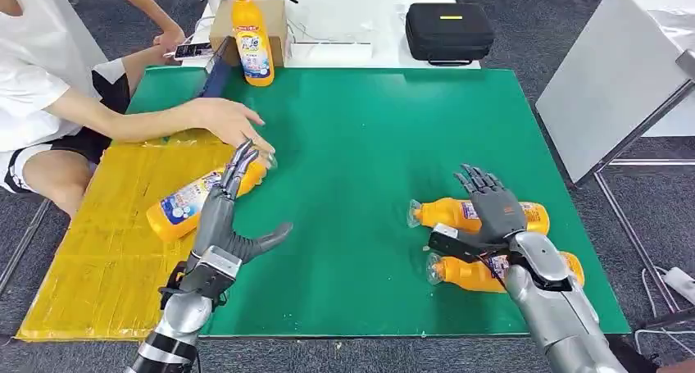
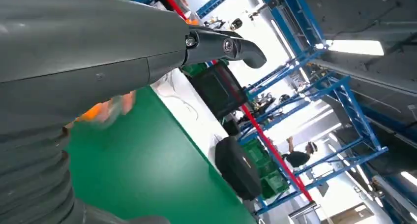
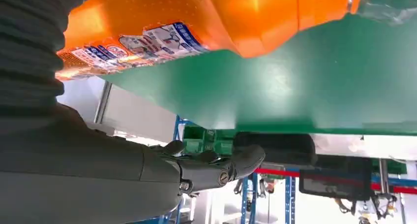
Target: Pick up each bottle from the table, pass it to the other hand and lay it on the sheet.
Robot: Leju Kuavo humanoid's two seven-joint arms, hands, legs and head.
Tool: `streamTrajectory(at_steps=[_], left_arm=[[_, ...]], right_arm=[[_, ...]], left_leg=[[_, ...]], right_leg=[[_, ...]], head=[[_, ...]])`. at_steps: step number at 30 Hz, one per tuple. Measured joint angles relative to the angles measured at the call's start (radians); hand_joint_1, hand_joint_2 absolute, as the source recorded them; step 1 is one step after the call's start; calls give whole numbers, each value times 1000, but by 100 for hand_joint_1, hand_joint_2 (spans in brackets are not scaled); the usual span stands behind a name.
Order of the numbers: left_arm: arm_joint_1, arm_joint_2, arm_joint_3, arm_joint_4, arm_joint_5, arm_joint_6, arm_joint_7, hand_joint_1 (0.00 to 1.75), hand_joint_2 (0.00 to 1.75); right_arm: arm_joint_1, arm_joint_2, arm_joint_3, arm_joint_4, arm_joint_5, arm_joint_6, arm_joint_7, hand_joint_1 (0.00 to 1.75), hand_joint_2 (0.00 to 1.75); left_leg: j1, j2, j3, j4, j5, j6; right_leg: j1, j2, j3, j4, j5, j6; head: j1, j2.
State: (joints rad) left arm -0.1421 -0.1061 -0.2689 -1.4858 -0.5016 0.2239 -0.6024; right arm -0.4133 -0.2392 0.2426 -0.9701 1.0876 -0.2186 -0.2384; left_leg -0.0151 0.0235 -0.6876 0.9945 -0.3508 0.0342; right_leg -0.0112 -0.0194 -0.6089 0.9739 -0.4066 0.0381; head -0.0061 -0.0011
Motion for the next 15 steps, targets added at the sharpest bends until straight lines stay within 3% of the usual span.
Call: streamTrajectory(at_steps=[15], left_arm=[[-3,0,-9,-1,0,6,3,0,175]], right_arm=[[-72,-22,38,145,2,94,26,0,175]], left_leg=[[0,0,0,0,0,0]], right_leg=[[0,0,0,0,0,0]], head=[[0,0]])
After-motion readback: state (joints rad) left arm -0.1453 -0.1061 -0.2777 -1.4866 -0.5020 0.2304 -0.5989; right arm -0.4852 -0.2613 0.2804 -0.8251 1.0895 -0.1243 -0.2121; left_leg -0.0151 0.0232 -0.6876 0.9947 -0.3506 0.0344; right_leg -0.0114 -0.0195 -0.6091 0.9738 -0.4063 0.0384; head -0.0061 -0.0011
